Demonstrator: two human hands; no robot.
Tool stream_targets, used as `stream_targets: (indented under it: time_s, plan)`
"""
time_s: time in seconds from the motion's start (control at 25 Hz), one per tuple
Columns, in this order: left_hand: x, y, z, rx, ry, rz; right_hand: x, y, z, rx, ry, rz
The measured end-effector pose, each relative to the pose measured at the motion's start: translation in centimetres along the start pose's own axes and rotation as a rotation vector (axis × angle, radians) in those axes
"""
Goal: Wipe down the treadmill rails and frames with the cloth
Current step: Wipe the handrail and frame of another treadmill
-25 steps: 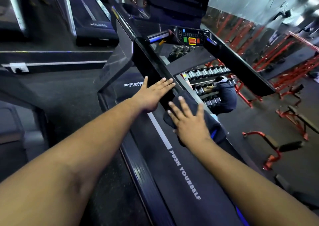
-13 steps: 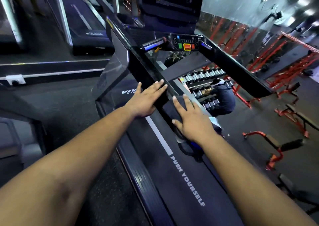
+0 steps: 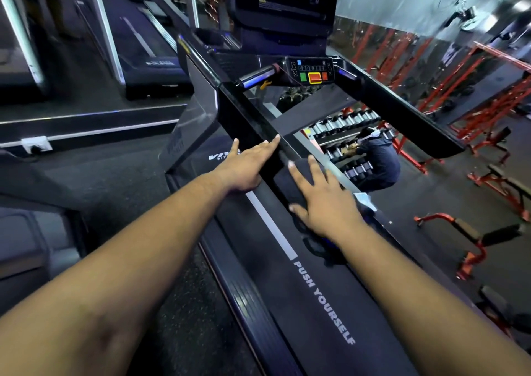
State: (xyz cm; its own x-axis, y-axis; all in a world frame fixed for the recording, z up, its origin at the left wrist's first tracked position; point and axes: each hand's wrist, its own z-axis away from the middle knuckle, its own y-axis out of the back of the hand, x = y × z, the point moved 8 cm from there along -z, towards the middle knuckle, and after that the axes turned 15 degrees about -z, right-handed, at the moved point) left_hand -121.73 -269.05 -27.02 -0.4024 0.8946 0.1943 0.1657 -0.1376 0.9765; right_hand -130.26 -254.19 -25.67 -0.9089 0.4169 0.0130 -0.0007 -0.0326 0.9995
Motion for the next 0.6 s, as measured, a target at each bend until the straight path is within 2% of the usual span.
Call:
stream_targets:
  time_s: [0.08, 0.16, 0.24, 0.36, 0.52, 0.6]
  plan:
    - [-0.2, -0.2, -0.2, -0.001, -0.016, -0.017, 0.2, -0.6, 4.6, 0.108, 0.035, 0.191]
    - [-0.3, -0.7, -0.2, 0.033, -0.031, -0.008, -0.3, -0.9, 4.5, 0.148, 0.068, 0.252]
    - [-0.6, -1.0, -0.1, 0.095, -0.038, -0.012, -2.1, -1.0, 0.2, 0.107, 0.064, 0.272]
    - [-2.1, -1.4, -0.3, 0.116, 0.057, -0.047, -4.7, -1.0, -5.4, 0.012, 0.090, 0.289]
    - [-2.5, -2.3, -0.1, 0.018, 0.027, -0.294, -1.5, -0.8, -0.5, -0.075, 0.068, 0.186]
    - [-2.2, -2.6, 0.2, 0.021, 0.006, -0.348, 0.1, -0.5, 2.5, -0.051, 0.029, 0.137]
